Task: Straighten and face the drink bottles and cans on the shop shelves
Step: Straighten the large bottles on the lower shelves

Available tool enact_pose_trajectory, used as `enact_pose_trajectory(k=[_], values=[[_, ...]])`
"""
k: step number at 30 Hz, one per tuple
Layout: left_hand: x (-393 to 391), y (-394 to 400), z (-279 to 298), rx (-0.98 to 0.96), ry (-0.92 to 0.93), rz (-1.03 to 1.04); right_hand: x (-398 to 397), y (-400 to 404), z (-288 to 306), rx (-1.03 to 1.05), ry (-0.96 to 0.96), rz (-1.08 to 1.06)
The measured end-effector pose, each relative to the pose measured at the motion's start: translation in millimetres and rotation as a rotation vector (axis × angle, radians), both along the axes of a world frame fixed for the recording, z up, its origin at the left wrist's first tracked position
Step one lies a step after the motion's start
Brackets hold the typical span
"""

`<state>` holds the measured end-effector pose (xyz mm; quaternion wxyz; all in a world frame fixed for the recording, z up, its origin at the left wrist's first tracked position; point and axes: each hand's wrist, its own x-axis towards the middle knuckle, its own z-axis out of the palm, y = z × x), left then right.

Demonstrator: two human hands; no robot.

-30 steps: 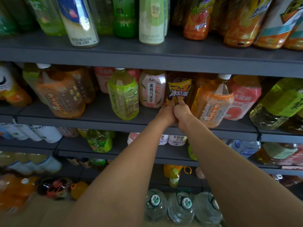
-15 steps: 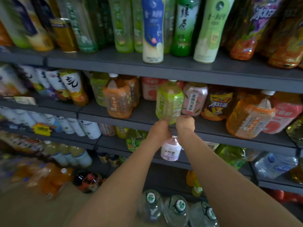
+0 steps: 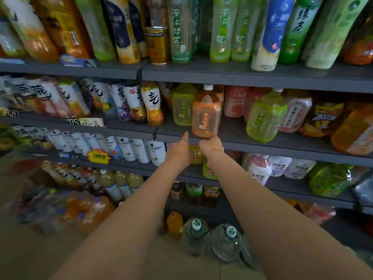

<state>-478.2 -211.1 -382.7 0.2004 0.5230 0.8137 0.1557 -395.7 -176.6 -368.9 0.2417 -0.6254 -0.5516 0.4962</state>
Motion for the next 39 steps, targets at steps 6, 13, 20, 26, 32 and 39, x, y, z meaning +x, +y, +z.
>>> enact_pose_trajectory(k=[6, 13, 20, 26, 32, 39], values=[[-8.1, 16.2, -5.5, 0.051, -0.072, 0.013, -4.8, 13.3, -3.9, 0.006, -0.008, -0.020], [-5.8, 49.3, -12.8, 0.085, -0.045, -0.185, -4.2, 52.9, -9.6, 0.030, 0.058, 0.017], [-8.7, 89.9, -13.7, 0.123, -0.160, -0.094, -13.6, 77.9, -20.6, 0.115, -0.004, -0.028], [-3.4, 106.5, -17.1, 0.207, -0.336, -0.028, -8.1, 88.8, -27.5, 0.139, -0.058, 0.021], [-4.3, 107.1, -22.1, 0.234, -0.355, -0.043, -8.3, 90.7, -33.1, 0.139, -0.016, -0.011], [-4.7, 102.6, -20.1, 0.177, -0.435, -0.056, -10.2, 85.7, -32.3, 0.161, -0.023, -0.008]])
